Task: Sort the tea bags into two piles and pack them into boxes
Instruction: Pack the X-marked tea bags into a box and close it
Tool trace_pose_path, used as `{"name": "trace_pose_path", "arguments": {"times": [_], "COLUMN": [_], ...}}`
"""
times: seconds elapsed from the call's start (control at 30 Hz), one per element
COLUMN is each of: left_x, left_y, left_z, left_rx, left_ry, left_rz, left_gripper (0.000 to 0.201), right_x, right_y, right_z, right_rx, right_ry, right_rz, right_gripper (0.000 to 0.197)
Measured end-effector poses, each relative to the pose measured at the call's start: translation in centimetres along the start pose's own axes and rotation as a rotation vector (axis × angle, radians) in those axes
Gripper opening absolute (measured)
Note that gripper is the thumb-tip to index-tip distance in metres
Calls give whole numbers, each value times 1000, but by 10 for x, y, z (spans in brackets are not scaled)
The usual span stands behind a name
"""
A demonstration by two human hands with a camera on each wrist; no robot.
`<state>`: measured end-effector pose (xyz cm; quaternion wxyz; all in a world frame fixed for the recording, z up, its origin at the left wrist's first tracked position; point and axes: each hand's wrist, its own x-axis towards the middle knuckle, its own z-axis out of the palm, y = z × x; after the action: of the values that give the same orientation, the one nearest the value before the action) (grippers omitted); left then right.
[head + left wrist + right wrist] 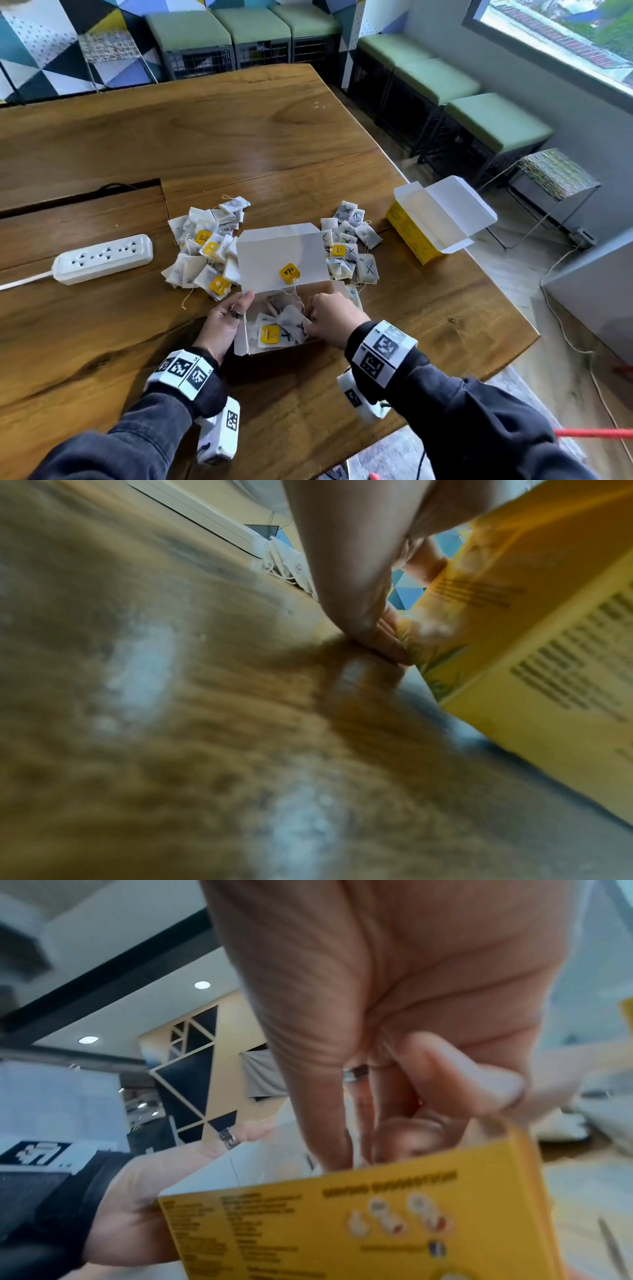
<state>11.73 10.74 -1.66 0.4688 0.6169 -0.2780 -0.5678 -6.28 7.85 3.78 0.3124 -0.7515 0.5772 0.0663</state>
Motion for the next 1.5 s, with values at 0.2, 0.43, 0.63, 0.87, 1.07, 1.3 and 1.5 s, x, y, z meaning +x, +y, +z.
{"name": "trace_pose_path", "arguments": {"times": [0.2,0.43,0.63,0.87,1.07,1.3,1.5], "left_x": [-1,-2,-3,-1,1,3,-1], "left_y": [-1,1,1,1,4,10,13], "left_z": [-1,-1,0,-1,-10,-17,-15], "left_rx": [1,-4,-20,8,7,-40,-34], "left_ry": [-13,-33,-23,52,142,184,151], "left_rz": [-11,-49,-42,-11,29,67,17], "left_gripper": [12,12,12,16,6,26,10], "right_x": [3,38,33,-5,-15,-27,-26], "right_y": [-11,-11,-7,53,128,135,137], "right_z": [-12,-8,-21,-39,-11,2,7], "right_rx": [-69,168,429,242,-48,-74,64], "right_ry": [412,305,295,274,-99,-79,24], "right_rz": [-172,23,-46,8,224,140,173], "right_gripper": [33,36,14,20,66,30,49]}}
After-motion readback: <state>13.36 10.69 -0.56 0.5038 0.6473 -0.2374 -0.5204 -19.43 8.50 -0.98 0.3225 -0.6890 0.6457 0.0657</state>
